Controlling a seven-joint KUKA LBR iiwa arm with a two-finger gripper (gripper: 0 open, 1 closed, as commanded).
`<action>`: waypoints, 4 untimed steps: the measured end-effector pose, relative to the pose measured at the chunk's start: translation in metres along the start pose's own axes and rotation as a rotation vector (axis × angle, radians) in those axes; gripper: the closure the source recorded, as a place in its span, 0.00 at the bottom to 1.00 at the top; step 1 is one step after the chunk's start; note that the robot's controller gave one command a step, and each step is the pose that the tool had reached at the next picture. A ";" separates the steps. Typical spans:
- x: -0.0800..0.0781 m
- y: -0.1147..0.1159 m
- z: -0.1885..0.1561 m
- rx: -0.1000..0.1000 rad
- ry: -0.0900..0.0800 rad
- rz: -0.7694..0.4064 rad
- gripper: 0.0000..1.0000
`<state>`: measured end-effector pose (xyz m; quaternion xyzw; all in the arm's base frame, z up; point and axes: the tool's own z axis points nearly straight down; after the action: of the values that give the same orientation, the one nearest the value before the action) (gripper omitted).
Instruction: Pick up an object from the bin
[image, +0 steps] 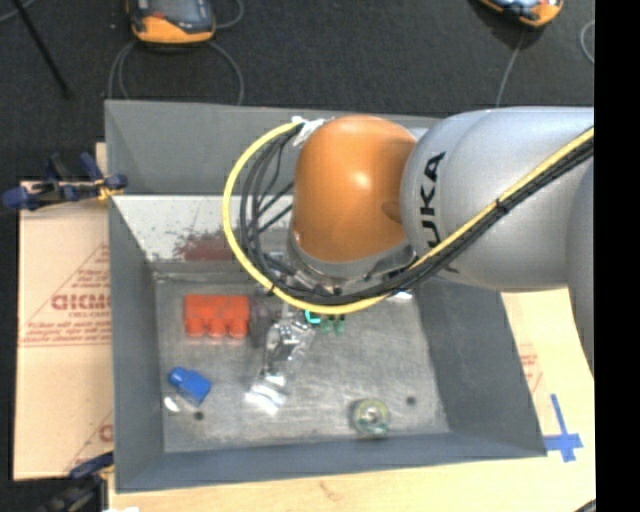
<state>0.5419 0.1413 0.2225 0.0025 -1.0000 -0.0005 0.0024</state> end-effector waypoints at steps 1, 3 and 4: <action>-0.026 -0.012 0.099 -0.001 -0.004 0.073 0.00; -0.097 0.039 0.150 -0.001 -0.013 -0.254 0.00; -0.099 0.038 0.145 -0.004 -0.023 -0.249 1.00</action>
Offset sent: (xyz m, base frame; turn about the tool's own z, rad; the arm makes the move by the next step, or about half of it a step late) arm 0.0250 -0.0114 -0.0971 0.0760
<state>0.6400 0.1802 0.0767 0.1265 -0.9919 -0.0029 -0.0092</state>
